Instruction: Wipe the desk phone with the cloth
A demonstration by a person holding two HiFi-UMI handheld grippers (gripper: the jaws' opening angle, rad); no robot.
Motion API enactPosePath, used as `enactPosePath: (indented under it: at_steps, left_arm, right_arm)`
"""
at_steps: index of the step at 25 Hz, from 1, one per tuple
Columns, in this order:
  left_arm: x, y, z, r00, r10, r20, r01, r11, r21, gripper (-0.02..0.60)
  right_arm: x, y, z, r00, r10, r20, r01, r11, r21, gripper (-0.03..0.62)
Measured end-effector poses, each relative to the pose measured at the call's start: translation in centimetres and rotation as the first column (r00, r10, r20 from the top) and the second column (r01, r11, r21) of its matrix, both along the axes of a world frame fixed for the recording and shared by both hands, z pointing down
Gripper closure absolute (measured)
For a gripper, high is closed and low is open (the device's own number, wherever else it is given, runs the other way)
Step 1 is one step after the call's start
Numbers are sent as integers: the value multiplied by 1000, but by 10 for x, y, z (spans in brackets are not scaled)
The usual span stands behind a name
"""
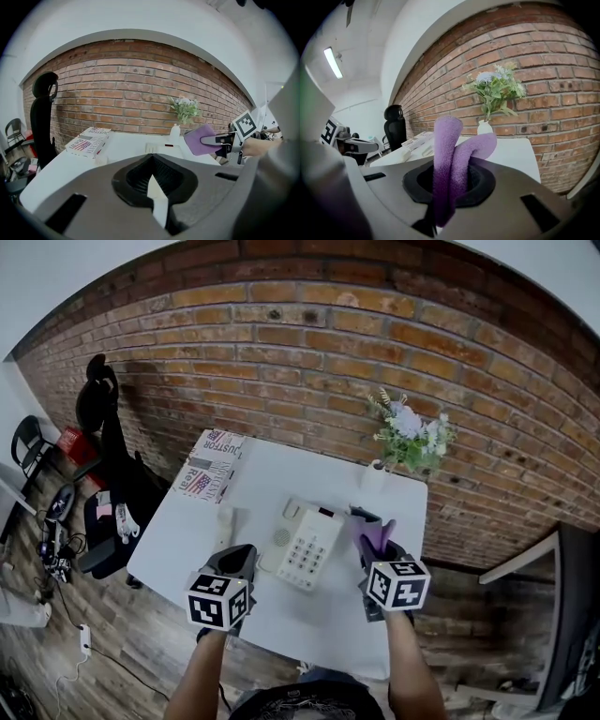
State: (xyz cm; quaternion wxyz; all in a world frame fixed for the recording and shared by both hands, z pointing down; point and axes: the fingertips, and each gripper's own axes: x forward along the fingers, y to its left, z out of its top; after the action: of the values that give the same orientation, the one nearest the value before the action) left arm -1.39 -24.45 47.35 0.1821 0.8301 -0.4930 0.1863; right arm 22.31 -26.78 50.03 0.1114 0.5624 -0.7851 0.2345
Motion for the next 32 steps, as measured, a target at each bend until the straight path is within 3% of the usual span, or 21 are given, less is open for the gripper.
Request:
enactPosePath:
  at_steps: [6,14,32]
  left_arm:
    - [7,-10,5,1000,0,24,1,1000,-18,577]
    - [2,-19,3,999,19,41,-18,1000,-12,577]
    - [-16,-25,13,978,208,-4,-208,978,-35,577]
  right_arm:
    - [7,-33,35,995,74,73,-69,995,-72,546]
    - [-7,-43,62,982,110,151,-87,984,-152,546]
    - [-48,-1,73,981,163,104,-138,967,-213,546]
